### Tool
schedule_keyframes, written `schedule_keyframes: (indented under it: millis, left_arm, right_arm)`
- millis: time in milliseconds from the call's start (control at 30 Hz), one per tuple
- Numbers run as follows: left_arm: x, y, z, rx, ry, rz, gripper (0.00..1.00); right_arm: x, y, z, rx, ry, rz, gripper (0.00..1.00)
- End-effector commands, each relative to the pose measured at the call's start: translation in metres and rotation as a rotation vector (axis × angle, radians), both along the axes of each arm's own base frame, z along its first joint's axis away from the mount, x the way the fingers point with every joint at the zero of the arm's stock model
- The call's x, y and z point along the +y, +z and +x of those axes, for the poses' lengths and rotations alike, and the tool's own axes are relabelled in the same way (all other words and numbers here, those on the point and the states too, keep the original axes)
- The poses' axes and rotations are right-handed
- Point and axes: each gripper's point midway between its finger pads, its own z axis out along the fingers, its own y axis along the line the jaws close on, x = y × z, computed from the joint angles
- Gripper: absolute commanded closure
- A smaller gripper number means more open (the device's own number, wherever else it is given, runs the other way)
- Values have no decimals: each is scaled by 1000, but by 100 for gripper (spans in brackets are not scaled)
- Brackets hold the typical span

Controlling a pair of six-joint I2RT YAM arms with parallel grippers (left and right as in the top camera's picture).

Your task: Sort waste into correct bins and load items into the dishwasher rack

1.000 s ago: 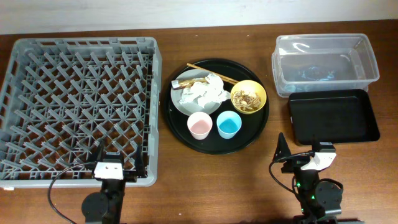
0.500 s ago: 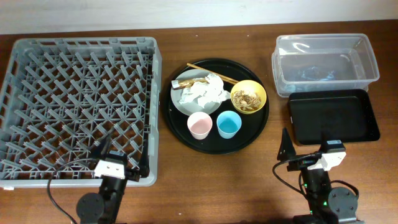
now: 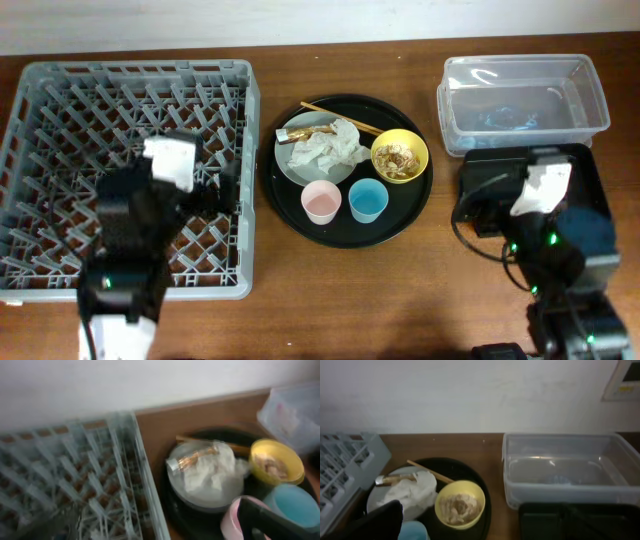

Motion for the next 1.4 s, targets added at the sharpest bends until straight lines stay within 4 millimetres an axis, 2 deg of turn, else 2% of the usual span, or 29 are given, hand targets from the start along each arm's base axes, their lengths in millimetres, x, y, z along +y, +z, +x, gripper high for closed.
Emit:
schedule_keyframes:
  millis: [0,133,200,300,367,433,467,533,567,667,733,800,900,1100,1133,1167,1200,1267,1300,1333,1367]
  left_arm:
    - [-13,22,23,77,-48,21,1]
    - [-15,11,38,344,-64,103,1]
    - [-29,5,46,443,-98,120,1]
    - [-49,-10,72,455,-143,123,1]
    - [-72,-19,82,393,-329,188,1]
    - [-82,-32,109,340,-319,257,1]
    - [-89,-48,125,331,-290,317,1]
    - [-101,-74,142,333,-270,385,1]
    - [-113,-97,154,335,-262,427,1]
    - [-143,-133,168,321,-298,442,1]
    - [-160,-154,171,324,-326,450,1]
    - [-177,-177,165,348,-373,475,1]
    - [-190,-205,156,394,-408,495,1]
    - [-208,-244,134,482,-482,507,1]
    - [-207,-259,131,510,-490,511,2]
    - [-207,-266,130,523,-492,514,4]
    - [-206,-274,129,537,-493,518,10]
    - [-206,-276,128,540,-494,519,25]
    - [-206,-276,129,539,-493,519,43]
    - [-206,-276,129,539,-493,519,68]
    - [-206,-275,129,538,-493,519,82]
  right_arm:
    - [0,18,13,92,3,-9,2]
    - [4,25,30,278,19,-9,2]
    - [15,20,42,325,74,21,2]
    - [20,1,56,387,93,33,2]
    - [19,0,57,388,91,33,2]
    - [18,4,54,375,86,29,2]
    - [18,5,52,374,86,30,2]
    - [18,3,49,390,85,30,2]
    - [18,-1,46,411,85,29,2]
    - [17,-7,40,444,84,29,2]
    - [17,-9,38,454,84,29,2]
    - [17,-10,37,463,84,29,2]
    - [17,-12,35,474,84,29,2]
    - [17,-15,33,488,84,29,2]
    - [17,-15,33,489,84,29,2]
    - [17,-15,33,489,84,29,2]
    - [17,-15,33,489,83,29,2]
    - [17,-15,32,492,83,29,2]
    - [17,-15,32,492,83,29,2]
    - [17,-15,32,492,82,29,2]
    - [17,-15,32,492,81,27,2]
